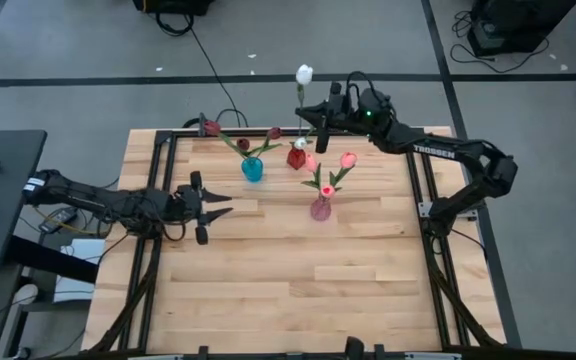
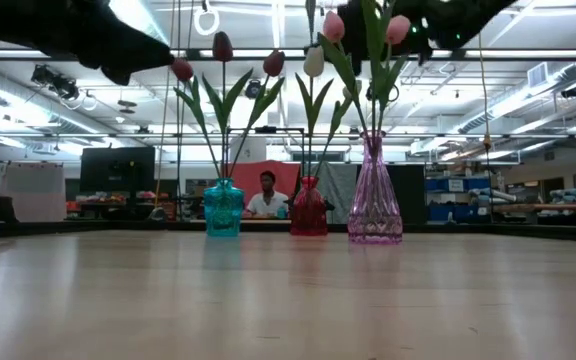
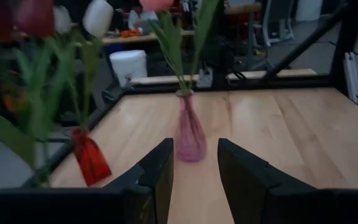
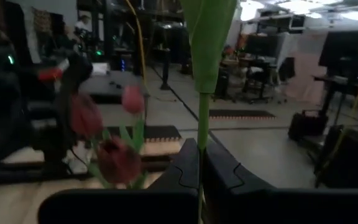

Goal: Sort flowers into vase by color
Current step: Put the white tulip into the red vase

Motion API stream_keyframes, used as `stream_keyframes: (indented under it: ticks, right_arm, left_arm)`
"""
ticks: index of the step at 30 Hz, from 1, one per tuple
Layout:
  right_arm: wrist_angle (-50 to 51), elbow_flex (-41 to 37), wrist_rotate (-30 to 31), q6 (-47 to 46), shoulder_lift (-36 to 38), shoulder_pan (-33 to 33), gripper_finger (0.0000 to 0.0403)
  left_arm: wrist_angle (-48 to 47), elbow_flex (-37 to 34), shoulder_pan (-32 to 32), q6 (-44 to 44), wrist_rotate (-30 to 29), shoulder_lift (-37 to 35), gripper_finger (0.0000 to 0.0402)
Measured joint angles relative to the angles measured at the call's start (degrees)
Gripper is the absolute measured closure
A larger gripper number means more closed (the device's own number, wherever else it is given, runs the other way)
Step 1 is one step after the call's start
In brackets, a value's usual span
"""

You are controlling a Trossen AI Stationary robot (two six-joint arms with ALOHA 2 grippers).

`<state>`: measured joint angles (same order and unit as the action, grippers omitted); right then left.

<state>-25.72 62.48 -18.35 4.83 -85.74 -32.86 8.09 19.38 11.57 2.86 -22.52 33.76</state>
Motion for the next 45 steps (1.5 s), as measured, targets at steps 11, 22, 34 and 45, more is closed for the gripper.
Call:
stream_keyframes:
  ticks: [11, 22, 34, 45]
  right_arm:
    - [-10.05, -9.22, 6.30, 1.52, -0.19, 1.51, 0.0393]
    - [-12.01, -9.46, 8.09, 3.66, 0.57, 3.71, 0.0393]
    - [-3.01, -3.45, 5.51, 3.49, 8.58, 1.14, 0.0393]
    - [-13.68, -2.62, -13.88, -17.66, 11.11, -19.28, 0.0393]
  left_arm:
    - [-5.73, 0.02, -0.02, 1.68, -4.57, -9.70, 0.0270]
    - [-6.67, 0.02, -0.02, 1.80, -4.62, -11.96, 0.0270]
    - [-10.23, 0.02, -0.02, -0.01, -4.50, -11.96, 0.0270]
    - [-10.44, 0.02, -0.02, -0.20, -6.35, -12.02, 0.0270]
